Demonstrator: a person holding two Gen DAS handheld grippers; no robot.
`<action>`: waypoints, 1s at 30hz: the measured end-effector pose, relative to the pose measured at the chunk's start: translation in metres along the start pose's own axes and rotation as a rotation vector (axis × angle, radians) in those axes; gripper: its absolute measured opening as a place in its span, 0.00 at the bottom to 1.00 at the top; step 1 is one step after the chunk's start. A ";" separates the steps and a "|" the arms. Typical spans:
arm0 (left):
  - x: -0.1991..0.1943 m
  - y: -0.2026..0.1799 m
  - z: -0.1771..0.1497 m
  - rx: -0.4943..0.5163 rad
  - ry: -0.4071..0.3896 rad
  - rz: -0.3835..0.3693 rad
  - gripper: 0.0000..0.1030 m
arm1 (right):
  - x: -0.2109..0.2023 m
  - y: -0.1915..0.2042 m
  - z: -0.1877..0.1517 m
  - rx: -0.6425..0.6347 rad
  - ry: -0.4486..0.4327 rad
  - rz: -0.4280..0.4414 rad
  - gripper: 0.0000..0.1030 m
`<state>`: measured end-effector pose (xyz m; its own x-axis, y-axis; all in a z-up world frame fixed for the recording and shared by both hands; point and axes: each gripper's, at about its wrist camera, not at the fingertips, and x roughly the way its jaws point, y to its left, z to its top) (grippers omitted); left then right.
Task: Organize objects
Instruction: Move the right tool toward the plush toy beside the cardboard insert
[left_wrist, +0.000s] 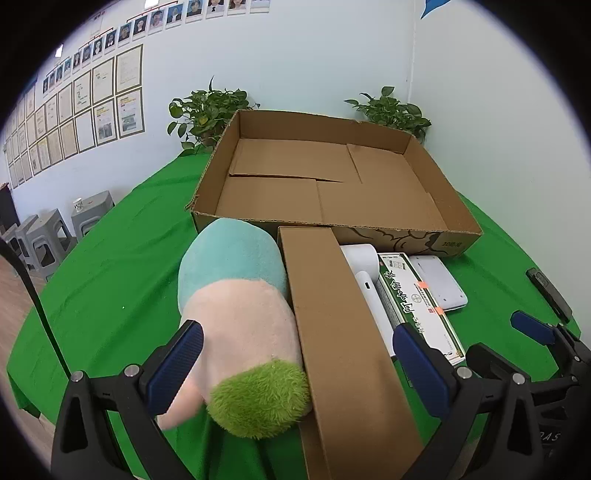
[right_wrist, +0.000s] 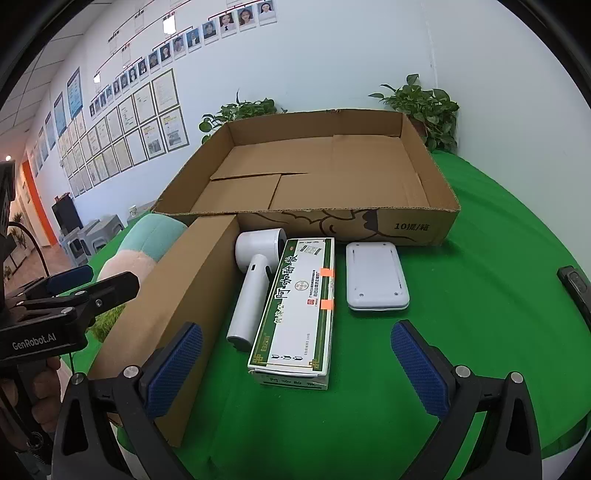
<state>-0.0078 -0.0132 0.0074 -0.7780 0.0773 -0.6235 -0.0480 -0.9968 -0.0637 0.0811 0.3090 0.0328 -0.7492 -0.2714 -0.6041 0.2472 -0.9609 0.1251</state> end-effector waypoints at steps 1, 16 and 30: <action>0.000 0.000 0.000 0.002 -0.002 0.002 0.99 | 0.000 0.000 0.000 -0.002 -0.001 -0.001 1.00; -0.001 -0.005 0.001 0.022 -0.020 -0.017 0.99 | 0.000 -0.001 -0.002 0.000 0.000 -0.004 1.00; -0.015 0.015 0.009 -0.020 -0.068 -0.013 0.99 | 0.040 0.006 0.027 0.071 0.380 0.170 1.00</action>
<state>-0.0028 -0.0298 0.0223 -0.8184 0.0880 -0.5679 -0.0466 -0.9951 -0.0870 0.0360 0.2911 0.0303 -0.4187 -0.3991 -0.8158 0.2946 -0.9094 0.2937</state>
